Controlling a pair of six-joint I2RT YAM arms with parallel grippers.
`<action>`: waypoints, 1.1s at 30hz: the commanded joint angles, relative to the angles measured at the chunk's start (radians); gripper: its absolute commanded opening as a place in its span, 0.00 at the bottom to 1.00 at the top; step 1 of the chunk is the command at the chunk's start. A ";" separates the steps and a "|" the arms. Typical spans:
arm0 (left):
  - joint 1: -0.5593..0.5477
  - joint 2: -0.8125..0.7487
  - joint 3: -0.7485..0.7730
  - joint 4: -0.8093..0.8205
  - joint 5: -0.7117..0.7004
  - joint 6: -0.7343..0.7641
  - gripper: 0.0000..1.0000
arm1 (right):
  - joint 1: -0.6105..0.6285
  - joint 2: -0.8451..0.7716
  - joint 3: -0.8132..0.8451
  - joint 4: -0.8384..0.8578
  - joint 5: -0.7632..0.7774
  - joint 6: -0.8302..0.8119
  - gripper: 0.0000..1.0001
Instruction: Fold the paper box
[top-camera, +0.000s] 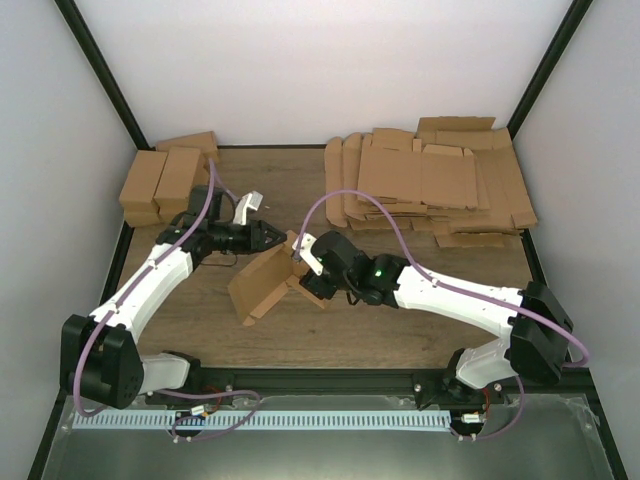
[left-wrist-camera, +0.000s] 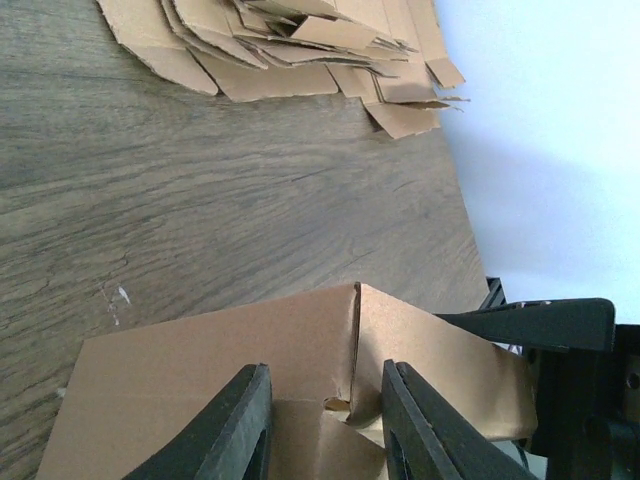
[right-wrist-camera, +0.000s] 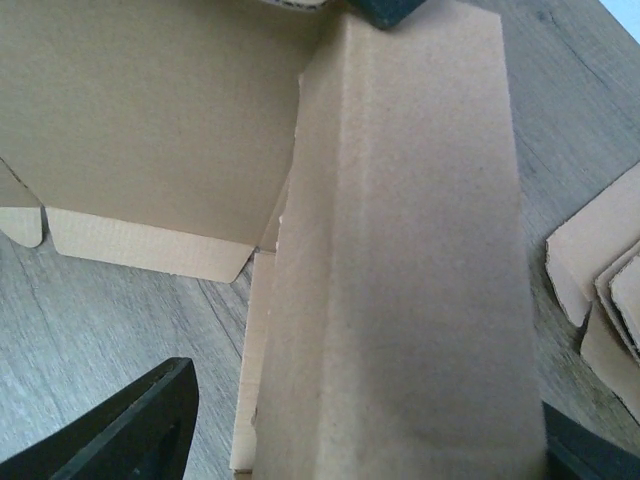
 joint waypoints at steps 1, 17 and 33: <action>-0.004 -0.001 -0.003 -0.036 -0.047 0.030 0.32 | 0.010 -0.032 0.080 -0.041 -0.051 0.029 0.72; -0.010 -0.029 -0.012 -0.051 -0.063 0.036 0.32 | 0.009 -0.239 0.124 -0.003 0.071 0.167 1.00; -0.018 -0.041 -0.015 -0.049 -0.072 0.029 0.32 | 0.111 0.061 0.300 -0.312 0.210 -0.040 0.50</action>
